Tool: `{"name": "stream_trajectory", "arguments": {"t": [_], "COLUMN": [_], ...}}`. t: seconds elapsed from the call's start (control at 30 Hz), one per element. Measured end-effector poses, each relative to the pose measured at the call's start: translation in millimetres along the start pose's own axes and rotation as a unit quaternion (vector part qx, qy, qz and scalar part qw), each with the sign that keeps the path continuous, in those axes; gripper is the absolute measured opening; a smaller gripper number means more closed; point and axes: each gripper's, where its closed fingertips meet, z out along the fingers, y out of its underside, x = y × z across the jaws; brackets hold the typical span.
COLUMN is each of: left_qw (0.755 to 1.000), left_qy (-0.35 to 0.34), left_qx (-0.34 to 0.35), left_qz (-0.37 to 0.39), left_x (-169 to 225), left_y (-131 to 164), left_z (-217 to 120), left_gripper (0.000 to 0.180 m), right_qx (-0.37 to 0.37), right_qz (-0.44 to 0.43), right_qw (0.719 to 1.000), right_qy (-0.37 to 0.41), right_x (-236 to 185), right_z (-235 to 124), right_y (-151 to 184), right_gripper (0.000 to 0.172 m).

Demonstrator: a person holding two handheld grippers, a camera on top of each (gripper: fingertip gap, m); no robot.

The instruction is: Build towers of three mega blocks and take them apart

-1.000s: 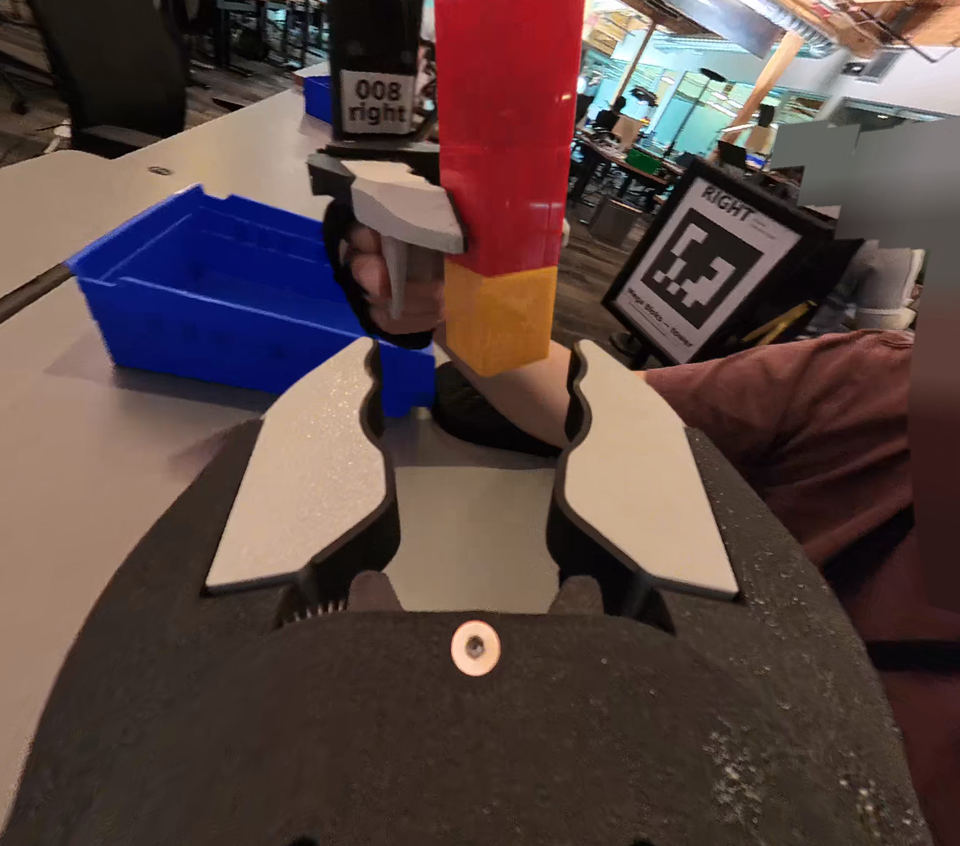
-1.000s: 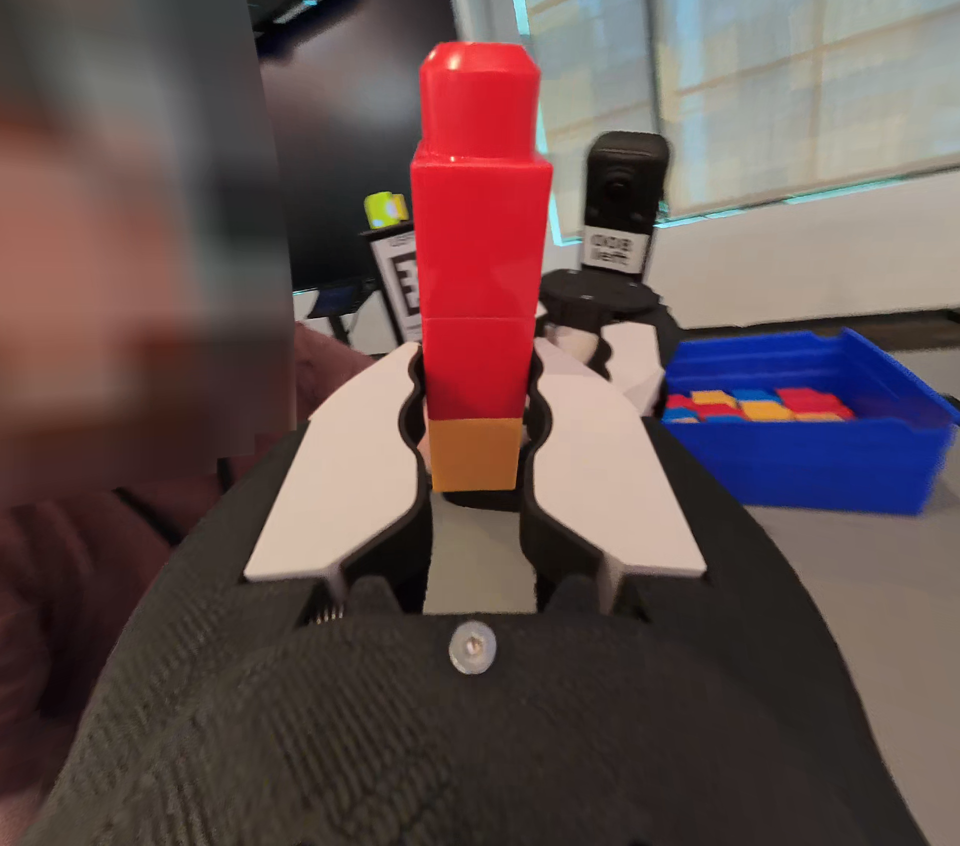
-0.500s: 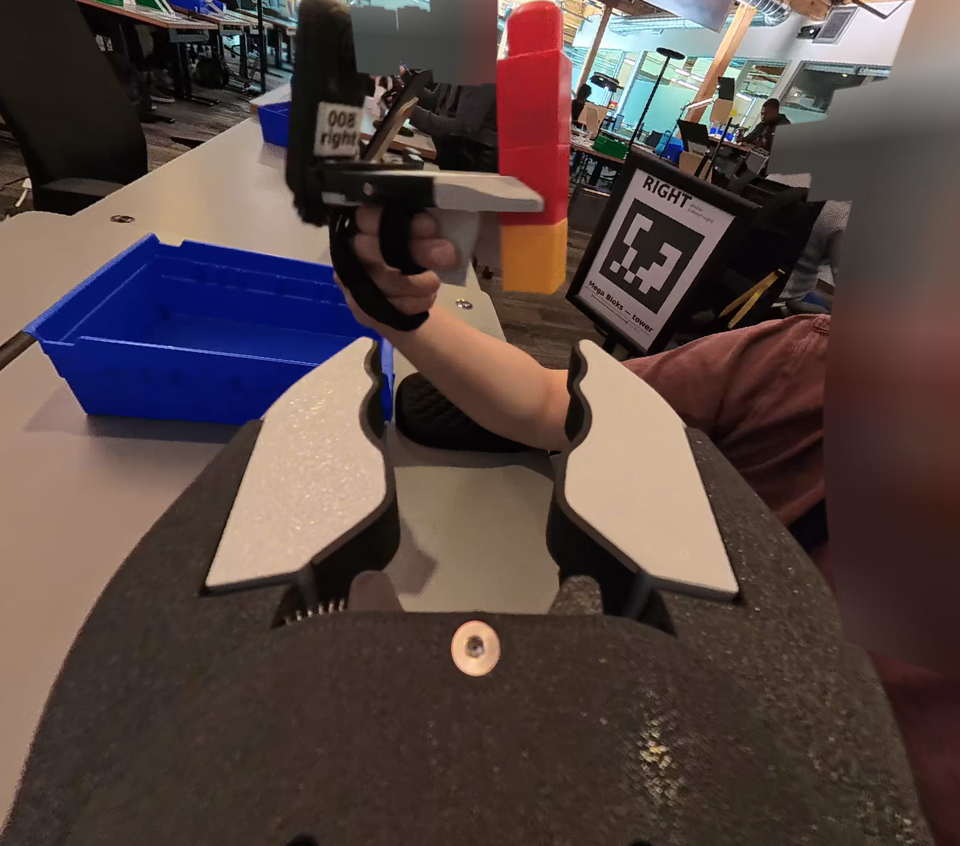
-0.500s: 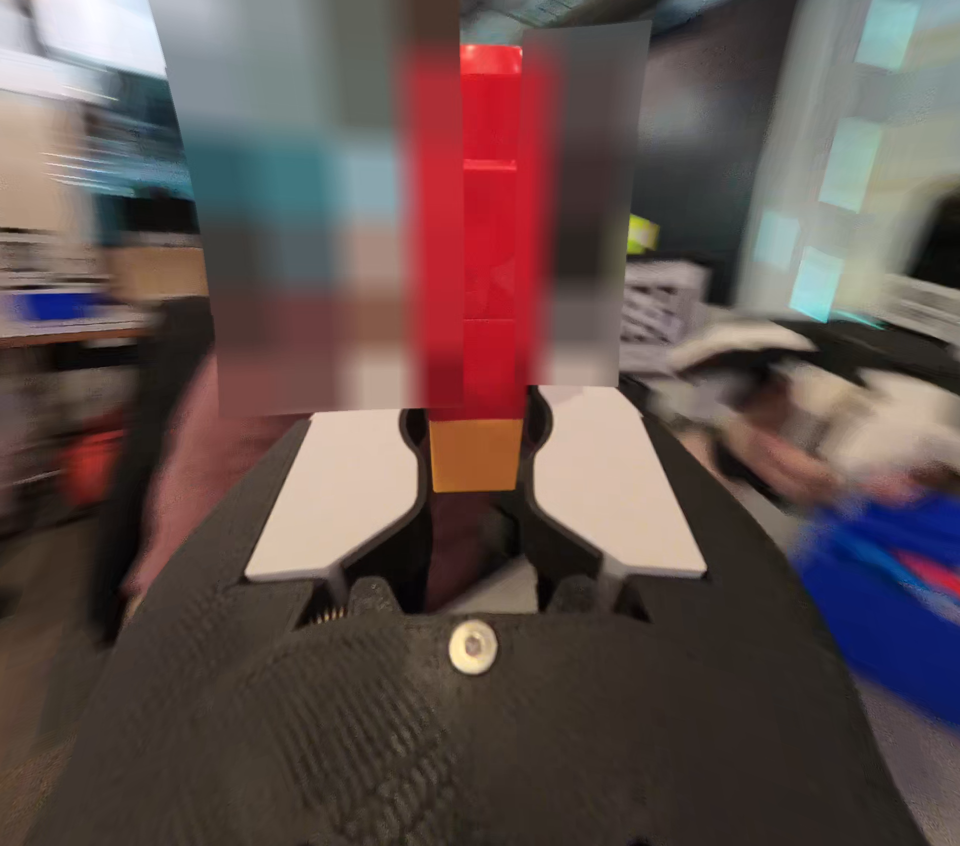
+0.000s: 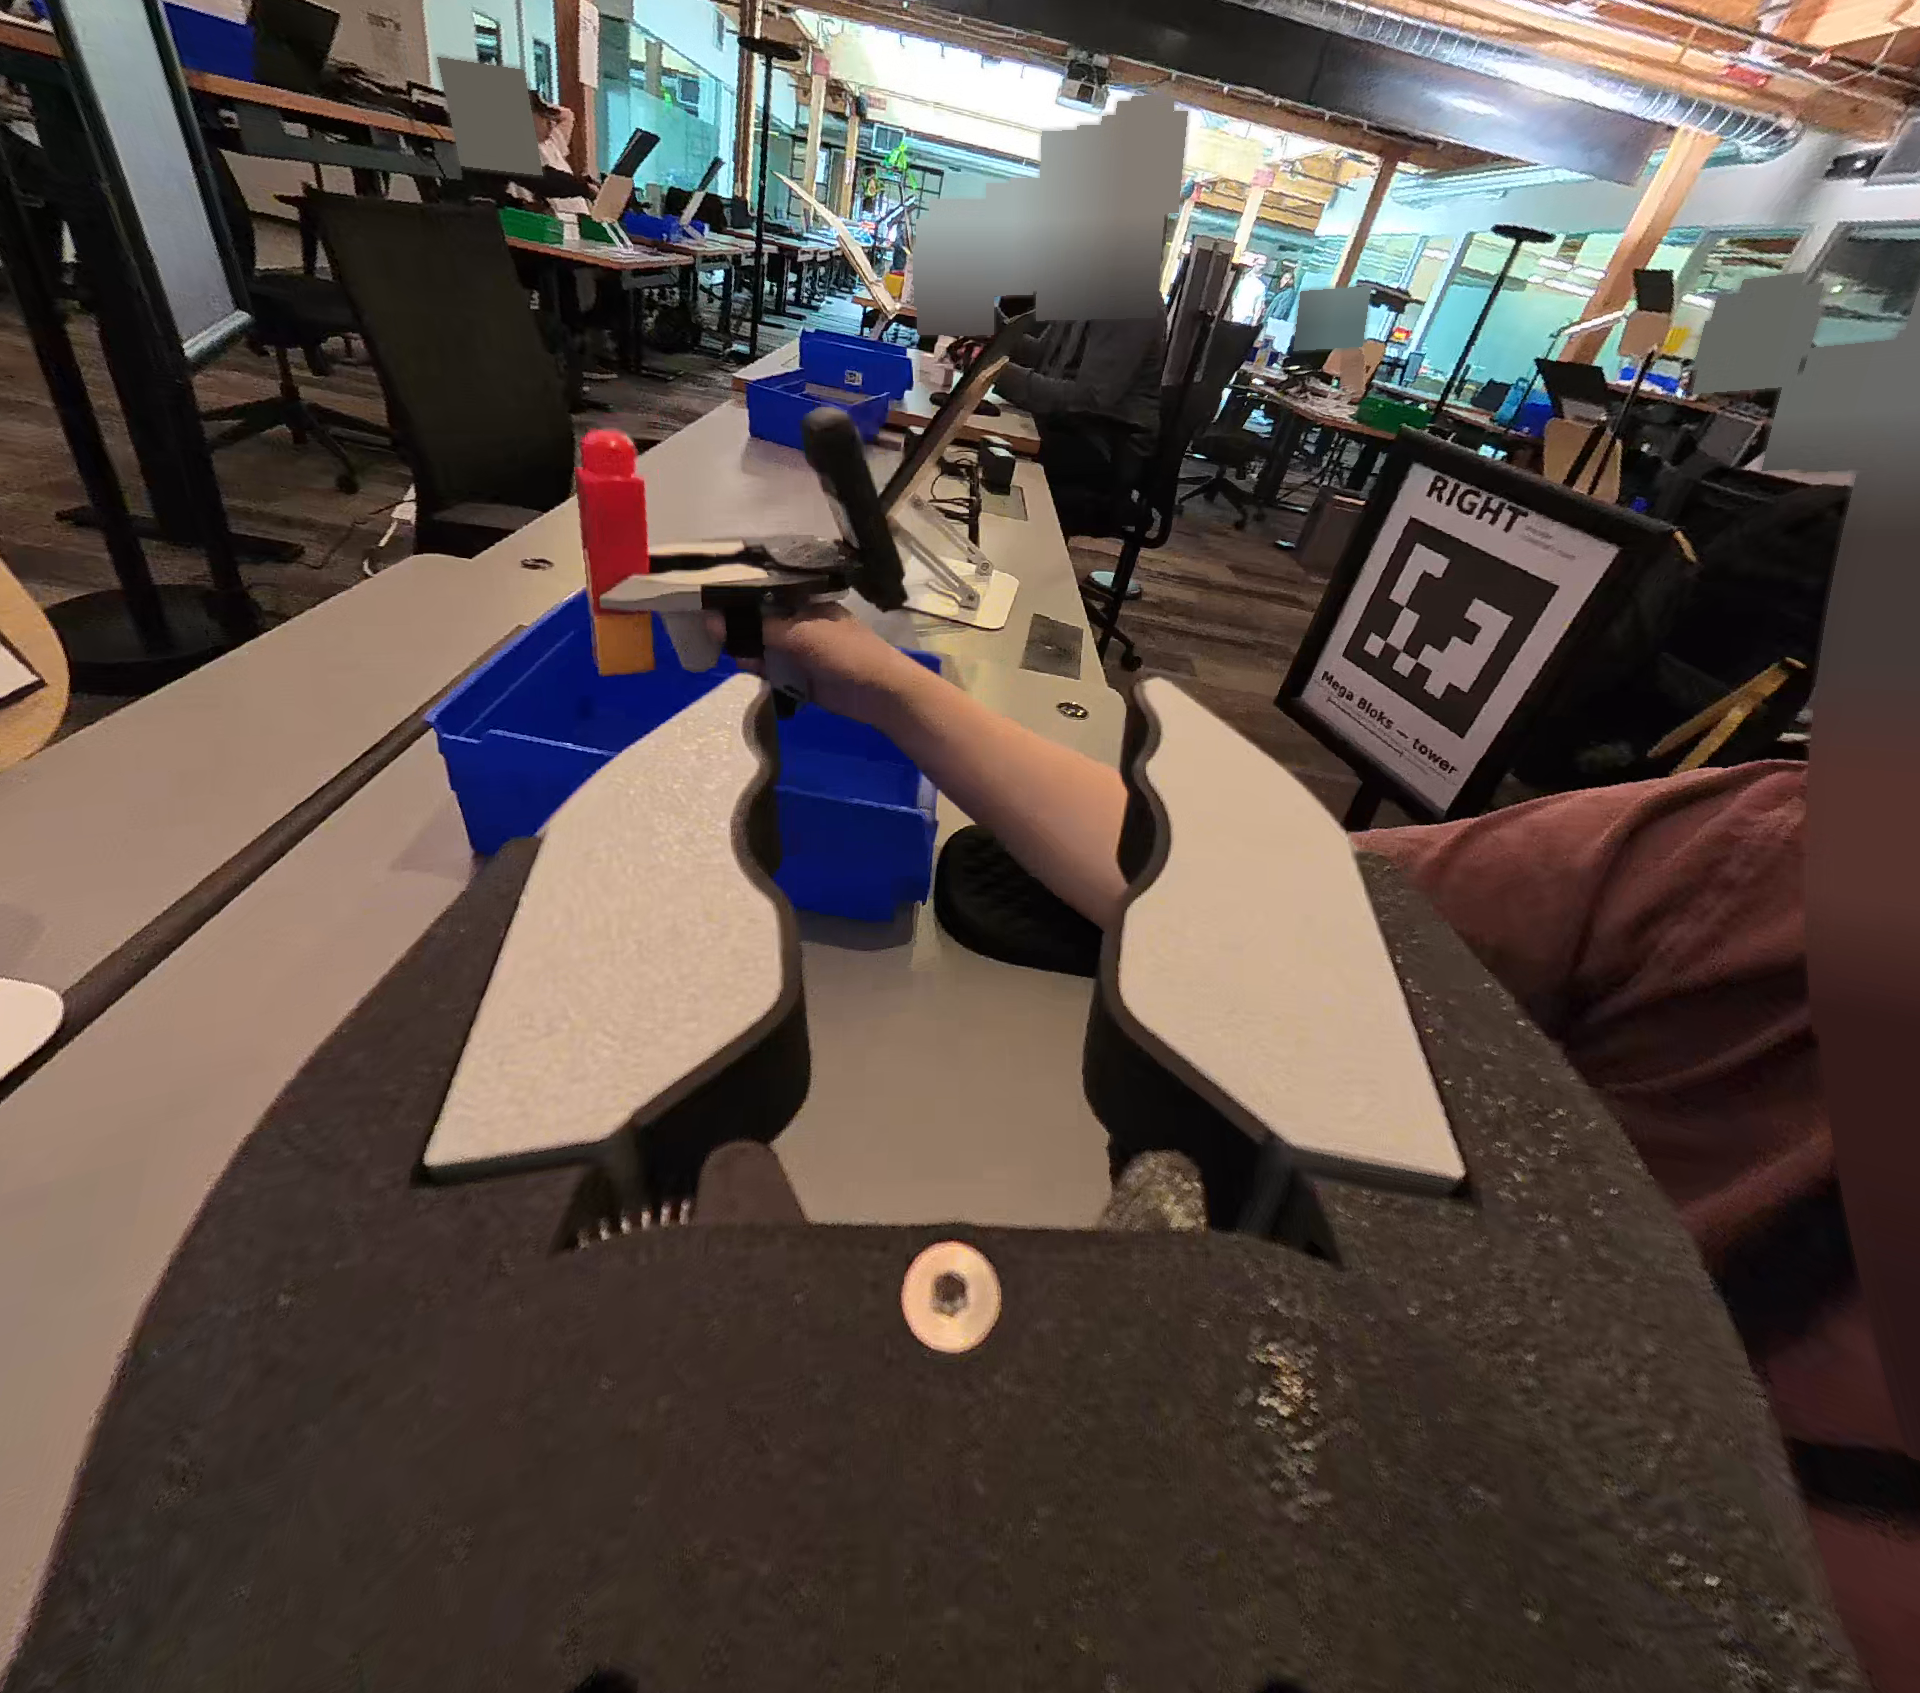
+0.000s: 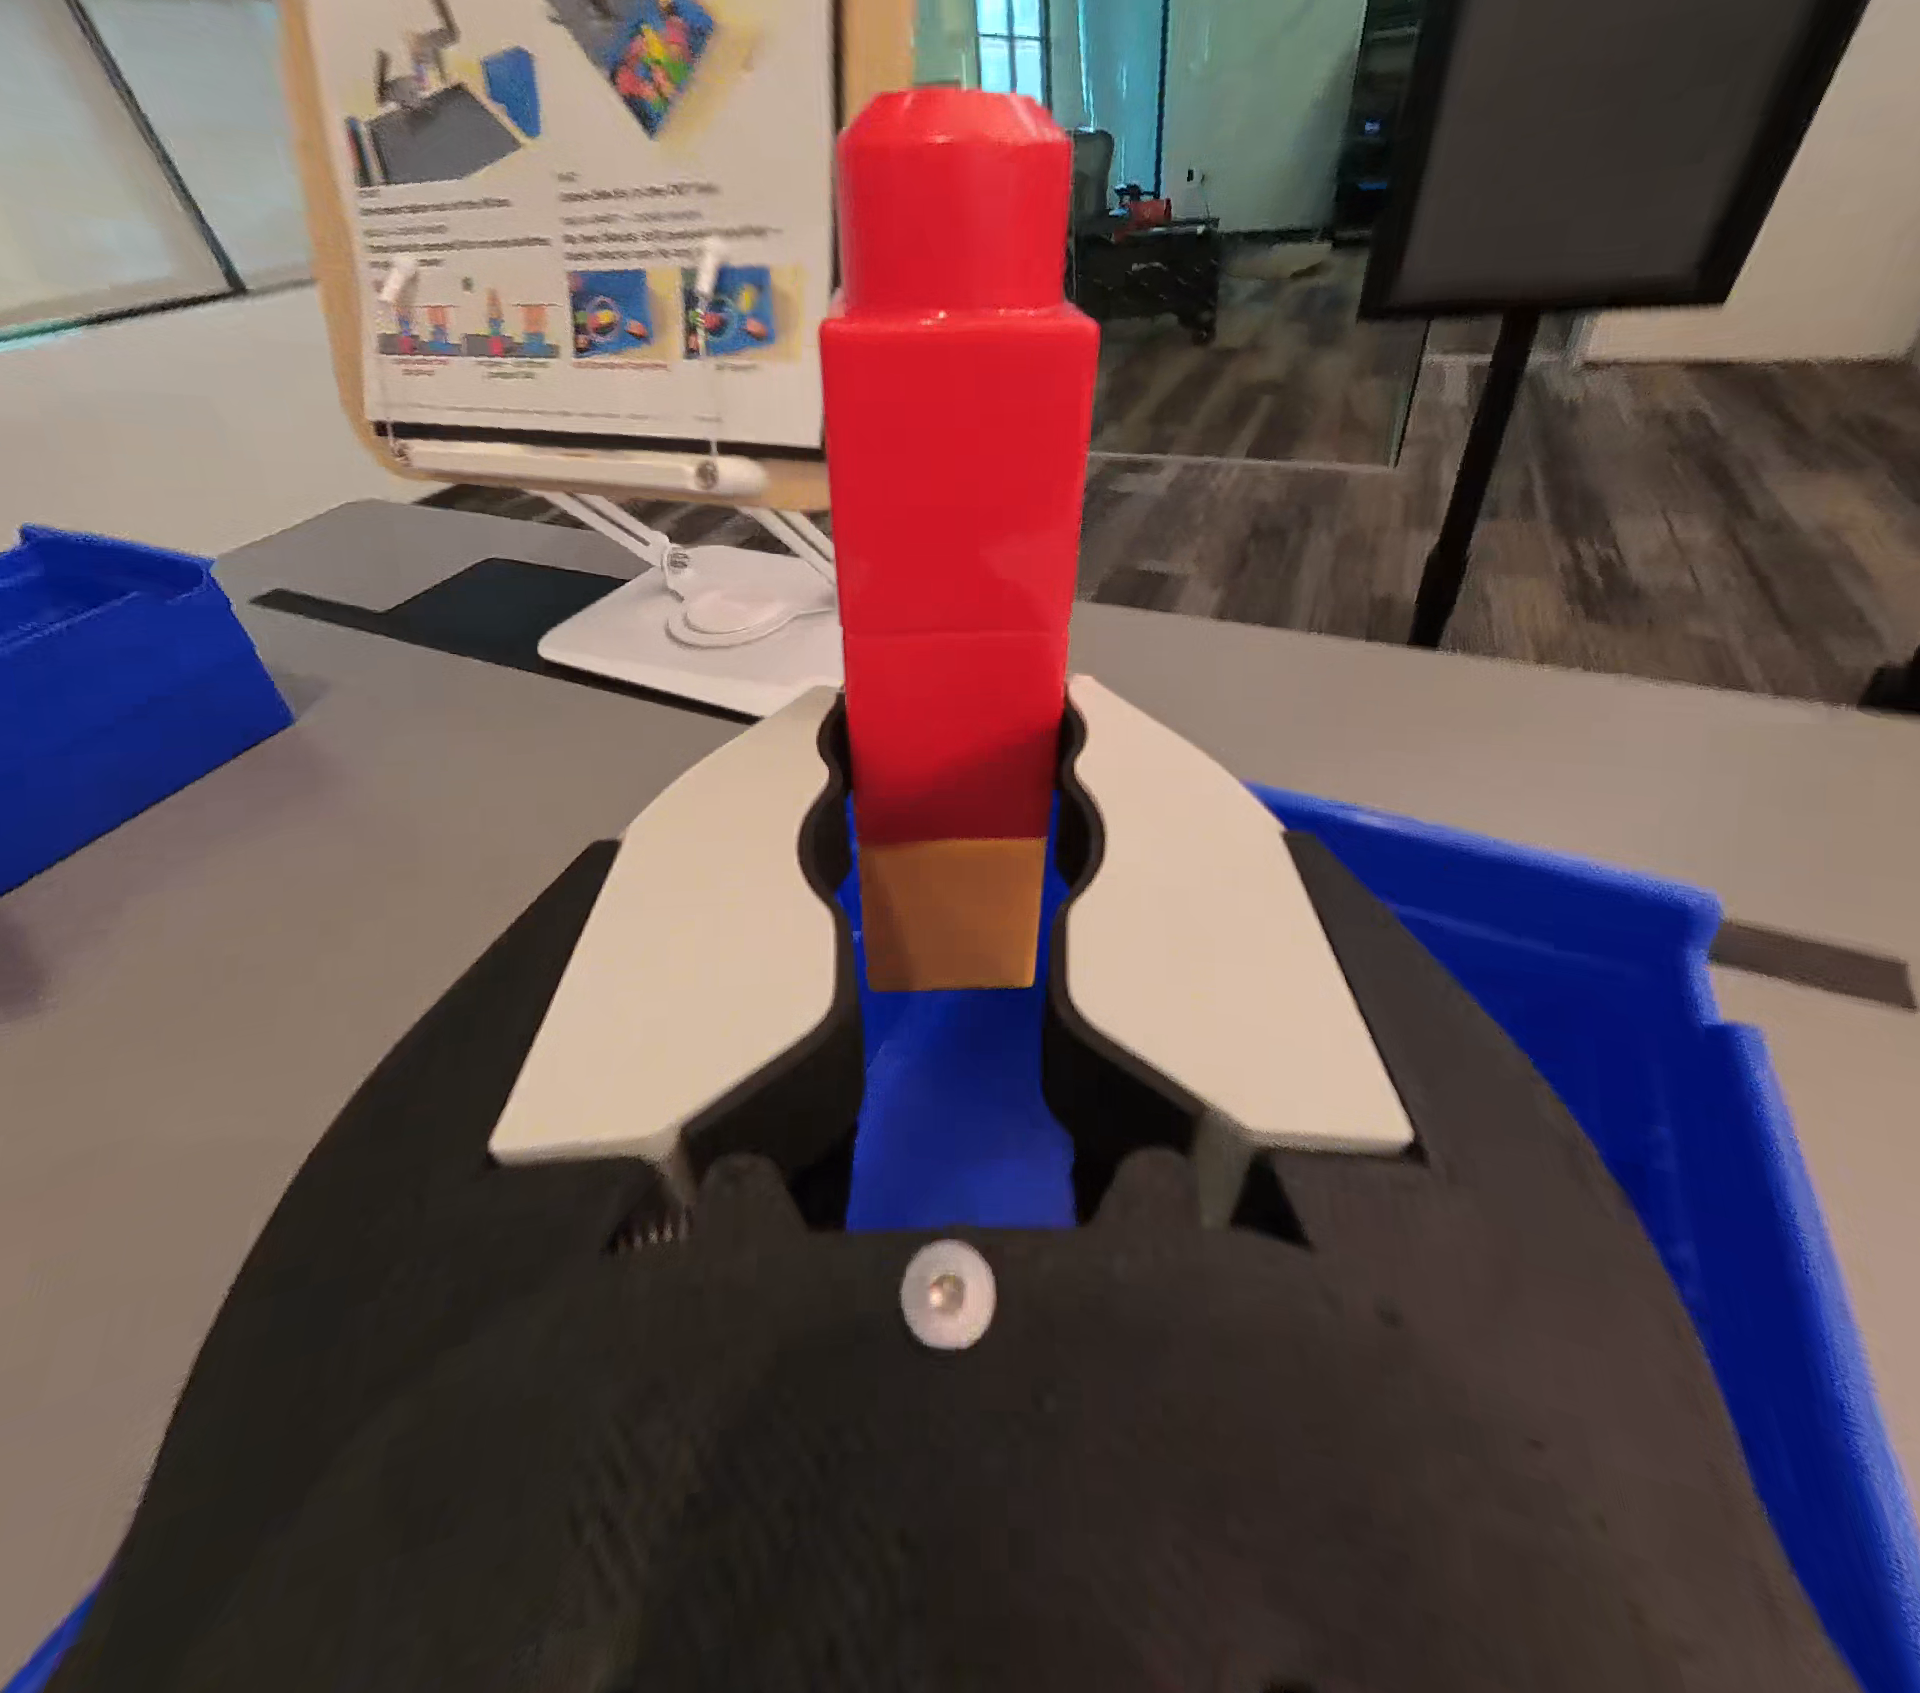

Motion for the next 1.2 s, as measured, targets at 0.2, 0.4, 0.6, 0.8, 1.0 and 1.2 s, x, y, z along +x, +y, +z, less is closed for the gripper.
{"name": "stream_trajectory", "arguments": {"t": [0.2,0.4,0.6,0.8,1.0,1.2], "left_qw": [1.000,1.000,1.000,1.000,1.000,1.000], "left_qy": [0.007,0.011,0.011,0.015,0.017,0.020], "left_qx": [-0.012,-0.024,-0.026,-0.022,-0.014,-0.015], "left_qz": [0.002,-0.004,-0.008,-0.007,-0.005,-0.005], "left_x": [2.1,0.3,-0.7,2.0,4.9,7.3], "left_y": [4.4,11.2,13.3,11.0,7.1,6.6], "left_z": [7.8,15.2,16.5,14.8,11.7,11.9], "left_gripper": [0.062,0.061,0.060,0.060,0.059,0.059], "right_qx": [-0.051,-0.107,-0.134,-0.185,-0.199,-0.230], "right_qz": [0.018,0.007,-0.039,-0.067,-0.047,-0.043], "right_qw": [0.998,0.994,0.990,0.980,0.979,0.972], "right_qy": [0.013,0.012,0.009,-0.007,-0.002,0.001], "right_x": [20.0,21.6,11.7,5.9,10.4,10.7], "right_z": [26.4,45.1,53.3,51.2,41.1,30.8], "right_y": [51.8,81.1,96.0,118.2,119.4,126.3], "right_gripper": [0.037,0.038,0.038,0.037,0.038,0.038]}}
